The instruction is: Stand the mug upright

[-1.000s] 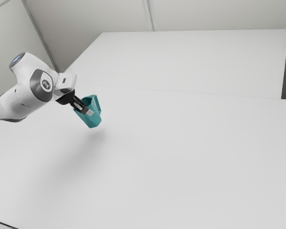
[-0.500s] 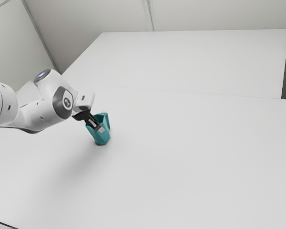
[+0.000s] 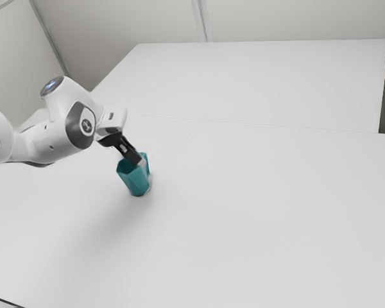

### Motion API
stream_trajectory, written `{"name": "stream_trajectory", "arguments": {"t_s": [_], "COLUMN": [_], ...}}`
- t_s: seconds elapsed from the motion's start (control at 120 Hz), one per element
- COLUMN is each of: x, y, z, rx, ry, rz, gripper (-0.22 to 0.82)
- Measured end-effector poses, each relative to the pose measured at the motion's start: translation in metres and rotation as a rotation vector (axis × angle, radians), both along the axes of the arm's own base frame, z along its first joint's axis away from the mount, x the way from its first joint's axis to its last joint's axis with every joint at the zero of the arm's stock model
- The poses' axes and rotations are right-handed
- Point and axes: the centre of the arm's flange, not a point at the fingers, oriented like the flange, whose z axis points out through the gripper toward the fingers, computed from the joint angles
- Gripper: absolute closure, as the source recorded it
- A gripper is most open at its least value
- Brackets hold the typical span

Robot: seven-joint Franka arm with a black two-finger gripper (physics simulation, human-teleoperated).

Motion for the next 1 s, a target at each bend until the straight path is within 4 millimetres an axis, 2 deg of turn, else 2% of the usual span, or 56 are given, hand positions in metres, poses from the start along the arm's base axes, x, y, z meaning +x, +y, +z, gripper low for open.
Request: {"name": "stream_trajectory", "arguments": {"t_s": [0.208, 0.3, 0.392, 0.475, 0.542, 0.658, 1.0], "x": [0.032, 0.041, 0.059, 0.064, 0.063, 0.059, 0.051], "y": [0.002, 0.007, 0.013, 0.008, -0.002, -0.015, -0.012], "z": [0.101, 0.133, 0.166, 0.188, 0.194, 0.192, 0.185], "rx": [0.021, 0.053, 0.101, 0.127, 0.135, 0.138, 0.125], "ry": [-0.027, 0.022, 0.065, 0.104, 0.142, 0.206, 0.289], "rz": [-0.033, -0.019, 0.011, 0.032, 0.039, 0.06, 0.16], "gripper": [0.06, 0.04, 0.03, 0.02, 0.01, 0.01, 0.0]}}
